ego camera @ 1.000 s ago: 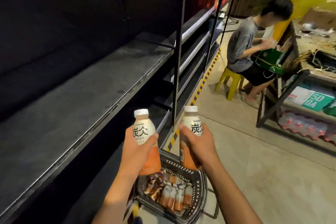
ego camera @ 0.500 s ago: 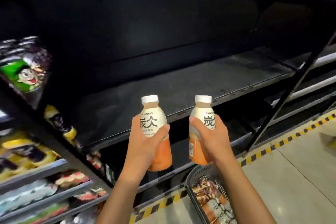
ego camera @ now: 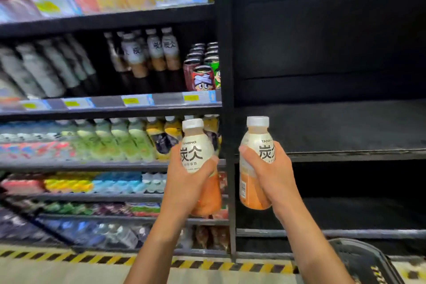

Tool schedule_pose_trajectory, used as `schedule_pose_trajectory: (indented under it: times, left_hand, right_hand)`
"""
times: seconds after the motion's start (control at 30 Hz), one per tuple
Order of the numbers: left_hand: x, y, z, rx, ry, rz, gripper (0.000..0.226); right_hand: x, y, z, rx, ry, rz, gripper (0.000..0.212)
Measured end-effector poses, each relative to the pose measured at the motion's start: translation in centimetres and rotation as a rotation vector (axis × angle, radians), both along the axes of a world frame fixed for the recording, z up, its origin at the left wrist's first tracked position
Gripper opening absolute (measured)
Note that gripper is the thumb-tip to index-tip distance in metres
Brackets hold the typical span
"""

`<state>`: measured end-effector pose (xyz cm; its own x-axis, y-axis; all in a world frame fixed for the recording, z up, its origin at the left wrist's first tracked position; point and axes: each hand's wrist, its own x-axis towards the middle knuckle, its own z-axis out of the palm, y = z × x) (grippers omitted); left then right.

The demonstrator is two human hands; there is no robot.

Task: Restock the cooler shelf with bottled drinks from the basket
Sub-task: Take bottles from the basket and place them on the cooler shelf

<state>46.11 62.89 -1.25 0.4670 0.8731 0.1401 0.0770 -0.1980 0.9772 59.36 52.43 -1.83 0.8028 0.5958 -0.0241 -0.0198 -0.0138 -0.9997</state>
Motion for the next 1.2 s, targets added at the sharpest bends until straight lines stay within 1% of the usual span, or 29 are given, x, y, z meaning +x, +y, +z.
schedule_pose_trajectory:
  times: [0.1,0.23,0.3,0.37,0.43,0.53,0.63,0.73,0.83,0.97,1.03,1.13,1.2]
  left_hand:
    - [-4.8,2.8,0.3,0.004,-0.010,0.037,0.046]
    - [-9.4,6.4,1.0,-0.002,-0.016,0.073,0.044]
    - [-10.9,8.3,1.6,-0.004,-0.036,0.089,0.043]
    - [-11.7,10.2,2.3,0.003,-0.053,0.096,0.049]
    - [-12.0,12.2,3.1,0.025,-0.071,0.098,0.054]
    - [-11.4,15.1,4.5,0.055,-0.095,0.088,0.056]
    - [-9.9,18.0,5.6,0.091,-0.121,0.078,0.048]
    - [-8.2,20.7,6.5,0.124,-0.140,0.073,0.049]
    - [-6.2,23.0,7.4,0.110,-0.152,0.058,0.052]
    - [-3.5,26.6,8.6,0.149,-0.147,0.072,0.053]
    - [-2.2,28.4,9.1,0.135,-0.150,0.096,0.056]
    - [-0.7,30.5,9.7,0.097,-0.130,0.100,0.064]
    - [0.1,31.6,10.0,0.070,-0.098,0.073,0.062]
  right_hand:
    - [-4.3,3.1,0.0,0.003,-0.013,0.031,0.031]
    - [-8.7,7.2,0.3,0.029,-0.026,0.068,0.043]
    - [-10.3,9.2,1.0,0.034,-0.044,0.086,0.039]
    - [-11.3,11.3,1.7,0.050,-0.060,0.095,0.031]
    - [-11.7,13.1,2.6,0.066,-0.082,0.089,0.030]
    - [-11.4,16.0,4.1,0.095,-0.109,0.067,0.034]
    - [-10.2,18.8,5.2,0.128,-0.130,0.062,0.037]
    - [-8.9,21.5,6.1,0.131,-0.150,0.062,0.046]
    - [-7.6,24.3,7.0,0.156,-0.152,0.057,0.038]
    - [-5.6,28.0,8.6,0.153,-0.218,0.030,0.040]
    - [-4.6,29.7,9.4,0.142,-0.229,0.021,0.048]
    - [-3.3,32.0,9.9,0.118,-0.192,0.044,0.063]
    - [-2.3,33.7,10.1,0.063,-0.193,0.038,0.068]
